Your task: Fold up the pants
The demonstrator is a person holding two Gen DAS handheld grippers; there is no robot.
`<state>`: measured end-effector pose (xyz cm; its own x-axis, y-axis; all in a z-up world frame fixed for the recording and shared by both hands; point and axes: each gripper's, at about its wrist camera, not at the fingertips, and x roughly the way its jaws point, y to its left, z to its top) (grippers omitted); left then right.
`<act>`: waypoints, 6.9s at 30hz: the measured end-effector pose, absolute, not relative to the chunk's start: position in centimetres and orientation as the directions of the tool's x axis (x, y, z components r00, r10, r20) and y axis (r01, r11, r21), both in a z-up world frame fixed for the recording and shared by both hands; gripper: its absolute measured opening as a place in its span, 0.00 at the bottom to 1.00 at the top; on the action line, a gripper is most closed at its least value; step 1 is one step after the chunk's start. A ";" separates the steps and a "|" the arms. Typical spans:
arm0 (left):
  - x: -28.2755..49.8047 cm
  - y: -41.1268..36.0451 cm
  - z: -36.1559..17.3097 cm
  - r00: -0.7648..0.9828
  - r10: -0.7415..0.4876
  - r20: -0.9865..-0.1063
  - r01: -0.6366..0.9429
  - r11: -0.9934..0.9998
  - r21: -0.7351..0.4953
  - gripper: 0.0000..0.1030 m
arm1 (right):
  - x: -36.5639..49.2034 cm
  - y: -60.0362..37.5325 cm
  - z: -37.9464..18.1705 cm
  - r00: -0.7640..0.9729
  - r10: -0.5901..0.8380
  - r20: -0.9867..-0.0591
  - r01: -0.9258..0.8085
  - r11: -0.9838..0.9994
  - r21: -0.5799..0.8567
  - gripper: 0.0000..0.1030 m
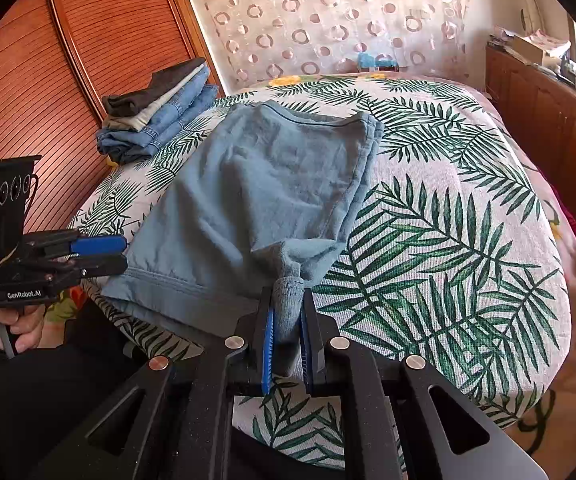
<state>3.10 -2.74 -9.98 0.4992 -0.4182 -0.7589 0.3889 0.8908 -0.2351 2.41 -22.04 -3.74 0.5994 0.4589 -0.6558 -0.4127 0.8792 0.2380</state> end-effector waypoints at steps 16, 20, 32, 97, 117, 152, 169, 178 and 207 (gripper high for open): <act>2.5 -2.7 -9.6 0.491 -0.463 -0.738 0.430 0.865 -0.257 0.12 | 2.3 -22.3 -3.6 0.597 0.477 -0.645 -0.422 0.870 0.254 0.10; 2.3 -1.7 -7.4 0.526 -0.482 -0.700 0.431 0.861 -0.269 0.12 | 2.0 -22.4 -2.9 0.597 0.498 -0.629 -0.437 0.859 0.265 0.10; 2.2 -0.4 -3.2 0.601 -0.494 -0.629 0.443 0.860 -0.252 0.12 | 0.4 -22.6 -0.7 0.618 0.546 -0.566 -0.480 0.832 0.278 0.10; 13.6 -0.5 -7.1 0.636 -0.338 -0.693 0.344 0.929 -0.137 0.76 | 15.2 -18.9 -1.6 0.732 0.391 -0.558 -0.372 0.916 0.152 0.21; 15.9 0.6 -8.9 0.613 -0.271 -0.742 0.336 0.940 -0.065 0.76 | 14.3 -18.8 -3.5 0.644 0.365 -0.672 -0.453 0.890 0.050 0.42; 23.1 1.3 -5.3 0.658 -0.323 -0.681 0.300 0.941 -0.157 0.76 | 17.8 -20.1 -2.1 0.591 0.452 -0.668 -0.517 0.848 0.117 0.42; 20.9 0.8 -6.2 0.647 -0.325 -0.690 0.307 0.939 -0.154 0.80 | 22.9 -16.7 -2.9 0.573 0.450 -0.685 -0.584 0.810 0.043 0.08; 20.2 0.5 -7.5 0.626 -0.319 -0.712 0.309 0.939 -0.148 0.80 | 25.4 -16.8 -2.9 0.635 0.380 -0.673 -0.477 0.878 0.045 0.07; 15.0 -0.6 -10.4 0.568 -0.367 -0.737 0.370 0.914 -0.169 0.36 | 15.4 -20.0 -4.8 0.564 0.424 -0.708 -0.409 0.889 0.207 0.26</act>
